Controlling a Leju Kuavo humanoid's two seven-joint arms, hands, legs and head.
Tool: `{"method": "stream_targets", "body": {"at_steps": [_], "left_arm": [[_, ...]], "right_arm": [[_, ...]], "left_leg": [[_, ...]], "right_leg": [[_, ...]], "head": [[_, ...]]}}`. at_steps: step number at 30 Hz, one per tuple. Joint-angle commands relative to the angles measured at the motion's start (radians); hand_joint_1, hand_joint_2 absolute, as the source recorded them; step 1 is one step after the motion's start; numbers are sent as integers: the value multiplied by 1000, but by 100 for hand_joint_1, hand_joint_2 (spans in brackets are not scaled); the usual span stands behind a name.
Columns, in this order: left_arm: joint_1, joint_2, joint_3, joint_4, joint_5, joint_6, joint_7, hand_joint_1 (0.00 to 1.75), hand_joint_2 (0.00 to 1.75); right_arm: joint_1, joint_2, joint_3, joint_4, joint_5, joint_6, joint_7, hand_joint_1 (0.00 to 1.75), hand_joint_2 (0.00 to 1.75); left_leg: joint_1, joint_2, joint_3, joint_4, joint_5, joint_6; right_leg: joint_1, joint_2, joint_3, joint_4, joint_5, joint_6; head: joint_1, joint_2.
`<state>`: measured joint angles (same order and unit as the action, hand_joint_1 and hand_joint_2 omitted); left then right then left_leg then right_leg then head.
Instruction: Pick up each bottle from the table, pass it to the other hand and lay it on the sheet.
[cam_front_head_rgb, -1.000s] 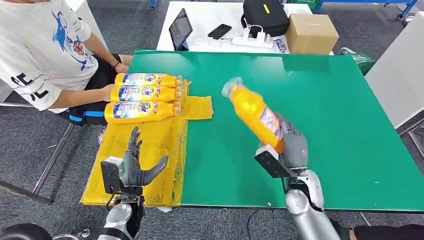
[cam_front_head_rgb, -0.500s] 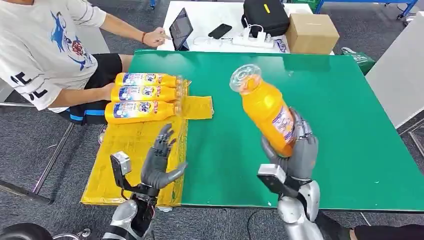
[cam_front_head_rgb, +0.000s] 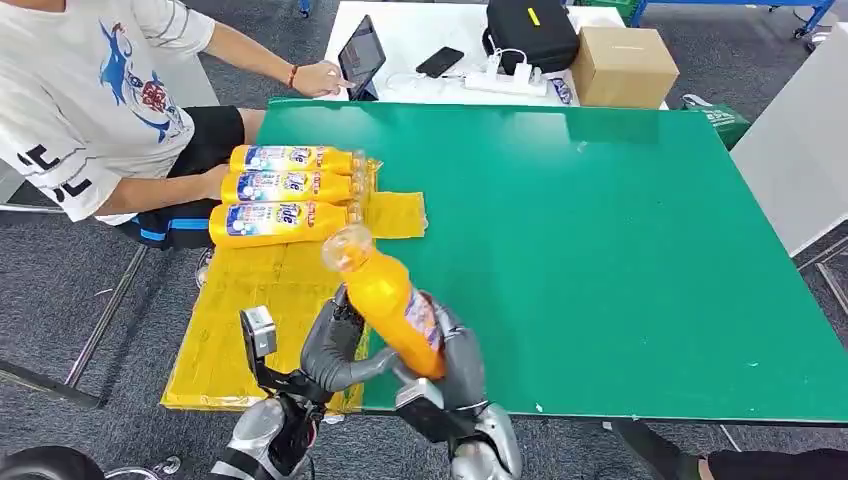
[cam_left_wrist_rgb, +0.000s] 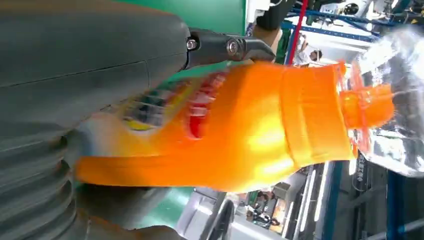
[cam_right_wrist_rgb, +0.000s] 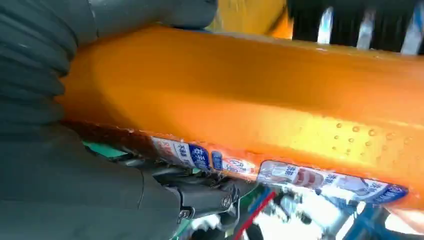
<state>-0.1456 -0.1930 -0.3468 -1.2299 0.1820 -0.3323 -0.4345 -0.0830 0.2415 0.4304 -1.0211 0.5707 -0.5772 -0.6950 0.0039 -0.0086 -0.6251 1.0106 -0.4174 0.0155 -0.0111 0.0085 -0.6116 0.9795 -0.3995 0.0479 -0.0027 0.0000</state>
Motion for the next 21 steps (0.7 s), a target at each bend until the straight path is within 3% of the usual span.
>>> {"method": "stream_targets", "body": {"at_steps": [1, 10, 12, 13, 21], "left_arm": [[-43, 46, -57, 61, -4, -6, 2, 0, 175], [-87, 51, -87, 132, -36, 9, 21, 0, 175], [-92, 53, -88, 152, -42, 20, 33, 0, 175], [-95, 53, -88, 160, -49, 32, 34, 0, 175], [-96, 43, -73, 172, -49, 66, 51, 0, 175]], "right_arm": [[-75, 0, 87, 194, -10, 8, -3, 175, 175], [-142, 64, 182, 342, 92, -9, 15, 175, 175], [-147, 70, 194, 361, 99, -26, 22, 175, 175], [-151, 69, 203, 370, 101, -34, 25, 175, 175], [-150, 65, 227, 371, 103, -38, 40, 175, 175]], "left_leg": [[0, 0, 2, -1, 0, 0], [1, 2, 8, -1, -3, -2], [1, 1, 3, -1, -1, -1], [2, 2, 7, 0, -3, -2], [0, 0, 3, 0, -1, -1]], "right_leg": [[0, 0, 2, -1, 0, -1], [2, 0, 8, -1, -2, -3], [1, 0, 2, -1, 0, -1], [2, -1, 7, -1, -2, -3], [0, -1, 2, 0, -1, -1]], "head": [[0, 0], [0, 0], [0, 0], [0, 0], [0, 0]]}}
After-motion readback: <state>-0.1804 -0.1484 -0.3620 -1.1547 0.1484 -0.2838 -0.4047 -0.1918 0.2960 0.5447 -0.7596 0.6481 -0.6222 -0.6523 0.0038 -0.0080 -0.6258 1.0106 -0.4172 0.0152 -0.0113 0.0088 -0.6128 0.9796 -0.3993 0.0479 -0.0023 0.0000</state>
